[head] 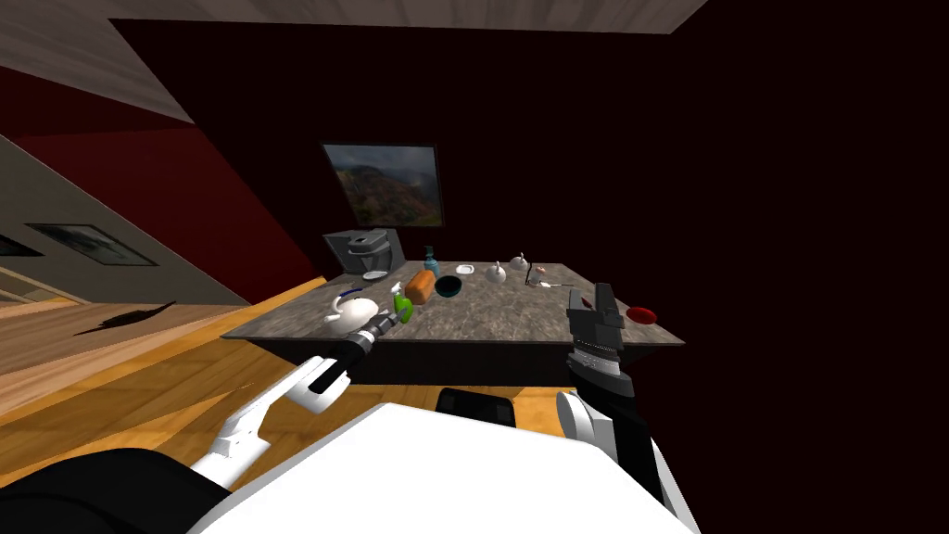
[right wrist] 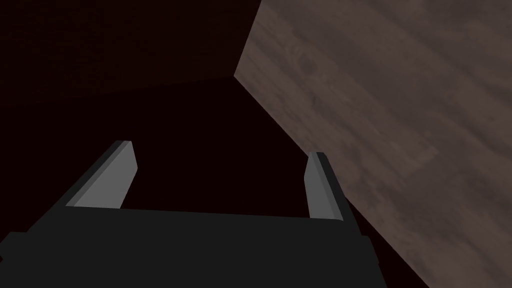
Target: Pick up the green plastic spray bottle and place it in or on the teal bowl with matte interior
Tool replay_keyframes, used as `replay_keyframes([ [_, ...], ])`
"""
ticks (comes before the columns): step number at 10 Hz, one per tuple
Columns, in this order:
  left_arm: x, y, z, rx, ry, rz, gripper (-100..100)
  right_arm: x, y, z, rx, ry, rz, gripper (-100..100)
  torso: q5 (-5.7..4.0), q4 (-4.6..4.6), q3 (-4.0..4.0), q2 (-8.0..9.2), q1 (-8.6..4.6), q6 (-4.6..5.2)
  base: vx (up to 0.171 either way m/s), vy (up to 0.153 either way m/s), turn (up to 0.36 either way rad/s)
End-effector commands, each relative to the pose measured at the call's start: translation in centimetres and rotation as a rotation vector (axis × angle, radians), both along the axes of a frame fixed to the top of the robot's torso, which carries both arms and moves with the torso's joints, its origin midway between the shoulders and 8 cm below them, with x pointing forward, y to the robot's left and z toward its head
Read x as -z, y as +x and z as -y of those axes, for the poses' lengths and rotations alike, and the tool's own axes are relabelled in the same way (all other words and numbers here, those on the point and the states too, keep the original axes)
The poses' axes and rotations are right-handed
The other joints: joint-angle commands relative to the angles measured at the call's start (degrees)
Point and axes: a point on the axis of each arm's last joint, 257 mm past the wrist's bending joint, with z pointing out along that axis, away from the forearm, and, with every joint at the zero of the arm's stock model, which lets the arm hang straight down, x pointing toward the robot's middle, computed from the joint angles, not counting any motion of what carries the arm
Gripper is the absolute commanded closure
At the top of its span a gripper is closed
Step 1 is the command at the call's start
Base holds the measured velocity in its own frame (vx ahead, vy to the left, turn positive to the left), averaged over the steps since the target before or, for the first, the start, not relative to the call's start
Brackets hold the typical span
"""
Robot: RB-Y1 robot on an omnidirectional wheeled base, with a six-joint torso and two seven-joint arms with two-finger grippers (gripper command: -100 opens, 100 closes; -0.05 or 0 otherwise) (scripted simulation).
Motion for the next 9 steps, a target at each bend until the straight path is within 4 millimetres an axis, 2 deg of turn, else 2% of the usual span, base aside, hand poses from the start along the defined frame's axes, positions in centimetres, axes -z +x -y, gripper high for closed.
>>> replay_keyframes([
  [1, 0.5, -0.1, -2.2, -0.021, 0.091, -0.038, -100, 0.0, 0.0, 0.0, 0.0, 0.0, 0.0, 0, 0.0, 0.0, 0.0, 0.0, 0.0, 0.0, 0.034, -0.043, -0.104],
  [3, 0.5, -0.1, -3.9, -0.036, 0.16, -0.063, -100, 0.0, 0.0, 0.0, 0.0, 0.0, 0.0, 0, -0.01, -0.01, -0.02, -0.03, -0.05, 0.0, 0.029, -0.038, -0.085],
  [4, 0.2, 0.0, -3.2, -0.029, 0.134, -0.053, -100, 0.0, 0.0, 0.0, 0.0, 0.0, 0.0, 0, -0.01, 0.0, -0.01, -0.01, -0.04, 0.0, 0.01, -0.013, -0.013],
  [5, 0.2, -0.1, -3.4, -0.031, 0.139, -0.055, 0, 0.0, 0.0, 0.0, 0.0, 0.0, 0.0, 0, 0.01, 0.01, 0.03, 0.05, 0.02, -0.02, 0.0, 0.0, 0.0],
  [6, 0.4, 0.3, -4.5, -0.06, 0.138, -0.058, -100, 0.0, 0.0, 0.0, 0.0, 0.0, 0.0, 0, 0.02, 0.02, 0.05, 0.09, 0.07, -0.02, -0.007, 0.003, -0.231],
  [7, 0.4, 0.5, -5.2, -0.078, 0.137, -0.059, -100, 0.0, 0.0, 0.0, 0.0, 0.0, 0.0, 0, 0.03, 0.02, 0.06, 0.11, 0.1, 0.04, -0.022, 0.015, -0.226],
  [8, 0.3, 0.5, -4.8, -0.065, 0.137, -0.057, -100, 0.0, 0.0, 0.0, 0.0, 0.0, 0.0, 0, 0.04, 0.03, 0.08, 0.15, 0.15, 0.01, -0.011, 0.01, -0.035],
  [9, 0.3, 0.5, -4.9, -0.068, 0.137, -0.058, 100, 0.0, 0.0, 0.0, 0.0, 0.0, 0.0, 0, 0.04, 0.03, 0.09, 0.15, 0.13, -0.03, 0.0, 0.0, 0.0],
])
